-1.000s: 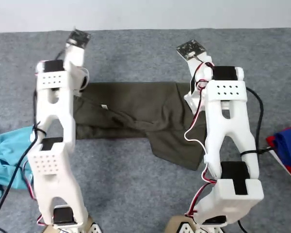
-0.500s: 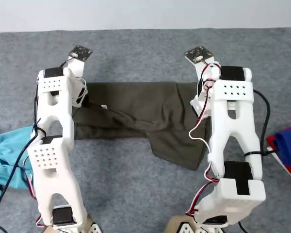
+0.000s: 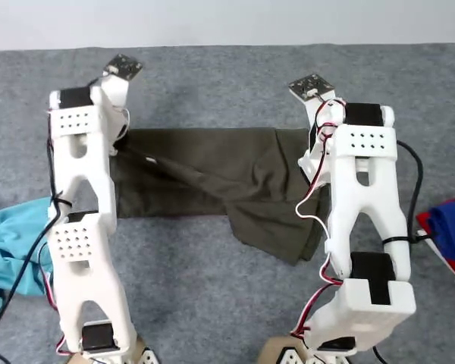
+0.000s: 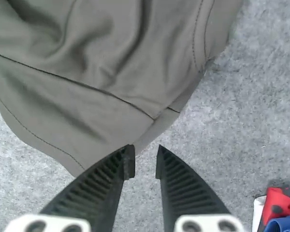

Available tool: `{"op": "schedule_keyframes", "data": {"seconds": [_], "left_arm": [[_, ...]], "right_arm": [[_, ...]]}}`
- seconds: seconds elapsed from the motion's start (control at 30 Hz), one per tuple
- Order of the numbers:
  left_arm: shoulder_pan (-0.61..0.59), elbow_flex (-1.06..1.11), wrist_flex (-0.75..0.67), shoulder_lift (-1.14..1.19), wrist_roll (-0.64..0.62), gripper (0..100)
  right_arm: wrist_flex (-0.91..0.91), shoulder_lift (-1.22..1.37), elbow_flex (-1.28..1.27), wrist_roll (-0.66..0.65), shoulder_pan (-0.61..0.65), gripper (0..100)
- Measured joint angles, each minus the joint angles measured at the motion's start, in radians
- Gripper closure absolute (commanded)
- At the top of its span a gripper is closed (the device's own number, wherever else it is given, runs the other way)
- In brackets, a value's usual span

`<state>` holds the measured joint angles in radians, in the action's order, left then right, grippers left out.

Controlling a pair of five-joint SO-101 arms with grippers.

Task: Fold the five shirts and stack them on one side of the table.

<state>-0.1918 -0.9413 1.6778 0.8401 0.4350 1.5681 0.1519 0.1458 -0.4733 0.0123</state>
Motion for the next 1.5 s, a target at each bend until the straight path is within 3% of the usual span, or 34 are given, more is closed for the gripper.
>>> {"op": "schedule_keyframes", "data": {"seconds": [0.23, 0.6, 0.77, 1.13, 1.3, 1.5], "left_arm": [[0.006, -0.003, 0.048, -0.003, 0.054, 99], [-0.003, 0.493, 0.048, -0.206, 0.192, 99], [-0.023, 0.614, 0.048, -0.293, 0.239, 99], [-0.121, 0.717, 0.048, -0.310, 0.342, 98], [-0.138, 0.723, 0.046, -0.310, 0.350, 91], [-0.167, 0.697, 0.046, -0.310, 0.350, 90]], "right_arm": [[0.000, 0.000, 0.000, 0.000, 0.000, 91.9], [0.000, 0.000, 0.000, 0.000, 0.000, 91.9], [0.000, 0.000, 0.000, 0.000, 0.000, 91.9], [0.000, 0.000, 0.000, 0.000, 0.000, 91.9], [0.014, 0.000, 0.000, 0.000, 0.000, 91.8], [0.043, 0.000, 0.000, 0.000, 0.000, 91.8]]}}
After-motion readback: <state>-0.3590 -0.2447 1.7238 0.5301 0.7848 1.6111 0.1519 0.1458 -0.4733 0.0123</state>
